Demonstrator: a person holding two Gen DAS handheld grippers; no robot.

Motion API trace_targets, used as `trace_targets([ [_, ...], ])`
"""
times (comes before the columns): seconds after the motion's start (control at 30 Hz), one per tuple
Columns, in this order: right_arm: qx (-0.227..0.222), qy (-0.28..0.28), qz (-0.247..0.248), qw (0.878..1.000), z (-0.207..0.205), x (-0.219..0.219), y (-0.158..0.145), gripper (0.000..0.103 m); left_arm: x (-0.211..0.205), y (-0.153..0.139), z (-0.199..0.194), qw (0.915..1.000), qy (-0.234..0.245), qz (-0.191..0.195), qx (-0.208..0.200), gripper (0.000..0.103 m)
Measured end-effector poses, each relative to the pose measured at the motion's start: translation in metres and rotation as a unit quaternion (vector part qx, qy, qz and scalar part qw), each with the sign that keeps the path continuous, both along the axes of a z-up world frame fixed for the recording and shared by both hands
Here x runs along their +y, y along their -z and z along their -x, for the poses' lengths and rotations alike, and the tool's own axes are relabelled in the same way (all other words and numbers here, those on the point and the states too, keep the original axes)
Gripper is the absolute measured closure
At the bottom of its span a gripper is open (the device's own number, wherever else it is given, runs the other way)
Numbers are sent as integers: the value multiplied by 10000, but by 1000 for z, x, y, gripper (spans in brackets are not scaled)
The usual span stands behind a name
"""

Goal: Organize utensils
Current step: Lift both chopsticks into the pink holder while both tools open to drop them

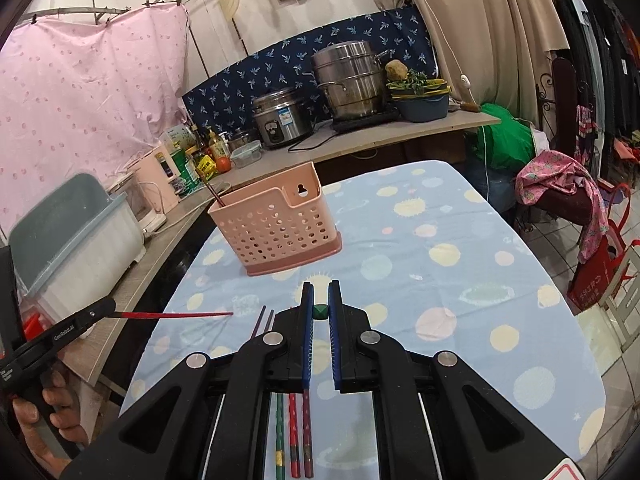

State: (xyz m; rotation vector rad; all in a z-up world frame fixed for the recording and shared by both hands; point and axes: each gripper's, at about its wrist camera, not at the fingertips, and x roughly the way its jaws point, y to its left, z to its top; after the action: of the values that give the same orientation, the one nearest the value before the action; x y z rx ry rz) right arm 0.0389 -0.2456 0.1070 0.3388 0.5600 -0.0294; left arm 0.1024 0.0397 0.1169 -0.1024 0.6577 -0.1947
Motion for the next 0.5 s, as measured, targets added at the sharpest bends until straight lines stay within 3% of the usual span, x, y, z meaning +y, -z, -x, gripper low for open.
trace_targets([
  [0.5,-424,92,-146,9990,-62,-21,-39,96,-16,-45,-62,9990,-33,-98,-435,96],
])
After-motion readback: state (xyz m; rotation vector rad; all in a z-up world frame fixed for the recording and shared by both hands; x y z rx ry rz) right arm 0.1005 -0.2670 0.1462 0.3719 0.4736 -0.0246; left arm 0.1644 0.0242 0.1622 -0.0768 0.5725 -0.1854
